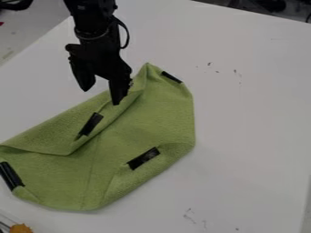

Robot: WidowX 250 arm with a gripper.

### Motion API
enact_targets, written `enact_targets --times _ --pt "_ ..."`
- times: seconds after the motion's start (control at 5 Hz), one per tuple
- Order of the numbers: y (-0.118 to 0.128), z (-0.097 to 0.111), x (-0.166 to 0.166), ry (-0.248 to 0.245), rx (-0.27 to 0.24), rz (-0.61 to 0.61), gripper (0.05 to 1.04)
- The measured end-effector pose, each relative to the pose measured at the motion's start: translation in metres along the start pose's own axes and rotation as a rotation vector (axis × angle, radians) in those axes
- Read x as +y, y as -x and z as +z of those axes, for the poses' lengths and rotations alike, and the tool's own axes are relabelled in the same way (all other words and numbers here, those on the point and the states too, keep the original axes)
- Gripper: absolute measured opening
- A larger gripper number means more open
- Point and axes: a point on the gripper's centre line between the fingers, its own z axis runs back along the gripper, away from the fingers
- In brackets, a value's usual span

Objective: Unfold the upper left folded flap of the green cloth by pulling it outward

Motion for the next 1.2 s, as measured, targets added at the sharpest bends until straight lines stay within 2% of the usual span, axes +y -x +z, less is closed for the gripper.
enact_targets --times 0.4,0.6,0.8,1.0,1.2 --pt "0.008 -0.021 -0.002 -0.002 0.035 0.020 0.999" --pt "0.016 -0.031 0.003 -0.039 0.037 0.061 0.999" --pt "0.026 -0.041 0.009 -0.051 0.036 0.097 0.999" --pt "0.032 -0.055 0.017 -0.030 0.023 0.117 0.999" --pt "0.031 -0.057 0.021 -0.019 0.007 0.114 0.946"
